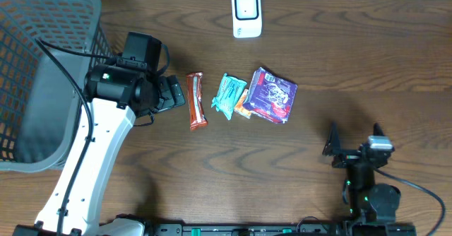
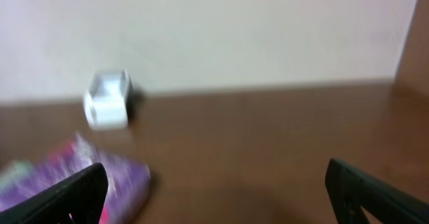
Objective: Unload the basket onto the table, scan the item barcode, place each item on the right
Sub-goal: 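Reach right gripper to the purple snack bag and grasp it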
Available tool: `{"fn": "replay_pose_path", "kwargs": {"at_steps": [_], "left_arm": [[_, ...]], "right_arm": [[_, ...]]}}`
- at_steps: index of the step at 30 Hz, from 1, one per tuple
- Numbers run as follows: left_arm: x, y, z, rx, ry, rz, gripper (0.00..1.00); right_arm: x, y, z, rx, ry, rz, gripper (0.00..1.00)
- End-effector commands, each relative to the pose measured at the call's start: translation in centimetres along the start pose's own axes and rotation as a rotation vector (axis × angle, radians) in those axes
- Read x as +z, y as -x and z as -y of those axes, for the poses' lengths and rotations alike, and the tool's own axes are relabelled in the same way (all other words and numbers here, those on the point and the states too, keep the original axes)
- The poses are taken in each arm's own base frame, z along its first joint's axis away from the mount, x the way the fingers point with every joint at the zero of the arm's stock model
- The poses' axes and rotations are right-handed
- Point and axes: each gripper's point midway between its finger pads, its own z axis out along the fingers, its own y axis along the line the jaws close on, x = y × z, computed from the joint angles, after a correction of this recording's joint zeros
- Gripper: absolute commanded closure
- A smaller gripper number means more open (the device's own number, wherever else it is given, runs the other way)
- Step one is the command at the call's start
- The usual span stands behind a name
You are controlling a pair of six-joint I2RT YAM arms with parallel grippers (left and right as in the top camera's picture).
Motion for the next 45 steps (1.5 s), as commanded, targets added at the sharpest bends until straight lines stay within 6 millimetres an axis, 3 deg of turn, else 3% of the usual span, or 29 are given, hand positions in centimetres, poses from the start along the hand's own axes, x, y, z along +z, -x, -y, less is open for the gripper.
{"fn": "replay_pose_path", "kwargs": {"at_steps": [1, 6, 11, 16, 20, 25, 28, 32, 35, 38, 45], "left_arm": [[-0.3, 0.2, -0.2, -0.016, 0.005, 0.010, 0.02], [-0.3, 0.2, -0.2, -0.016, 0.005, 0.010, 0.02], [-0.3, 0.2, -0.2, -0.016, 0.005, 0.010, 0.02], [-0.3, 0.2, -0.2, -0.016, 0.005, 0.010, 0.02], [-0.3, 0.2, -0.2, -0.016, 0.005, 0.010, 0.02], [-0.3, 0.2, -0.2, -0.016, 0.005, 0.010, 0.02], [-0.3, 0.2, -0.2, -0.016, 0.005, 0.010, 0.02], [-0.3, 0.2, -0.2, -0.016, 0.005, 0.010, 0.02], [-0.3, 0.2, -0.2, -0.016, 0.005, 0.010, 0.02], [-0.3, 0.2, -0.2, -0.016, 0.005, 0.010, 0.02], [-0.3, 0.2, -0.2, -0.016, 0.005, 0.010, 0.02]], "right_arm": [[-0.2, 2.4, -1.4, 0.113, 0.080, 0.091, 0.01], [-0.3, 2.8, -1.9, 0.153, 0.109, 0.106, 0.01], [-2.6, 3.1, -8.8, 0.604, 0.543, -0.053, 0.01], [-2.7, 5.0, -8.3, 0.833, 0.548, -0.027, 0.01], [-4.3, 9.5, -8.6, 0.784, 0.646, 0.156, 0.01], [-6.3, 15.9, -7.5, 0.639, 0.612, 0.398, 0.01], [-6.0, 18.2, -7.7, 0.483, 0.544, 0.379, 0.01], [-3.8, 19.8, -8.3, 0.329, 0.479, 0.227, 0.01], [-1.5, 19.8, -9.4, 0.270, 0.491, 0.035, 0.01], [1.1, 18.2, -10.1, 0.256, 0.494, -0.213, 0.01], [3.8, 11.5, -12.5, 0.357, 0.609, -0.733, 0.01]]}}
